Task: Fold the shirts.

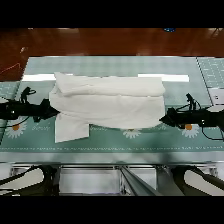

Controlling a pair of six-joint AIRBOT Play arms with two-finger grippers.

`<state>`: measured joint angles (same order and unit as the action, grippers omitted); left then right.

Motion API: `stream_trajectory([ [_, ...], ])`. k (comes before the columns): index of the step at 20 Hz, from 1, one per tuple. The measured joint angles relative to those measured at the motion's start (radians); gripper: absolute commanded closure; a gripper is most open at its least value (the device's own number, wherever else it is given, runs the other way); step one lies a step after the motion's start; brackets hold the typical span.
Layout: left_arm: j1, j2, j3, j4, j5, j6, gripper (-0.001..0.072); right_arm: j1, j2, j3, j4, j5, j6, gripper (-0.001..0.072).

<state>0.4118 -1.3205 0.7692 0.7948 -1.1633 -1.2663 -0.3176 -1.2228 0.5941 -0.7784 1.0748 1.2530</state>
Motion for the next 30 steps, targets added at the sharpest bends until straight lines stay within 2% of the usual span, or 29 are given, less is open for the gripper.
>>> stream_trajectory([
  [4,-0.029,-0.029,0.130,-0.008,-0.012,0.002,0.0683,0.008,-0.010,0.104,-0.006,0.008,-0.003,0.0692],
  [8,-0.083,-0.146,0.304,-0.010,0.006,-0.002,0.0683,0.029,-0.091,0.248,0.010,0.000,0.005,0.0692],
  [18,-0.177,-0.590,0.902,-0.018,-0.022,-0.131,0.0683,0.041,-0.430,0.616,0.151,-0.047,0.003,0.0691],
  [23,-0.195,-0.700,1.022,-0.018,-0.031,-0.155,0.0682,0.041,-0.530,0.697,0.212,-0.092,-0.013,0.0691],
  [24,-0.197,-0.710,1.030,-0.018,-0.027,-0.155,0.0654,0.041,-0.545,0.703,0.225,-0.100,-0.019,0.0671],
  [25,-0.198,-0.719,1.036,-0.018,-0.020,-0.155,0.0497,0.041,-0.558,0.708,0.239,-0.107,-0.025,0.0457],
  [26,-0.199,-0.724,1.041,-0.023,-0.007,-0.155,0.0202,0.041,-0.570,0.711,0.256,-0.116,-0.031,0.0298],
  [30,-0.188,-0.733,1.083,-0.080,-0.019,-0.165,0.0198,0.029,-0.575,0.734,0.284,-0.126,-0.042,0.0302],
])
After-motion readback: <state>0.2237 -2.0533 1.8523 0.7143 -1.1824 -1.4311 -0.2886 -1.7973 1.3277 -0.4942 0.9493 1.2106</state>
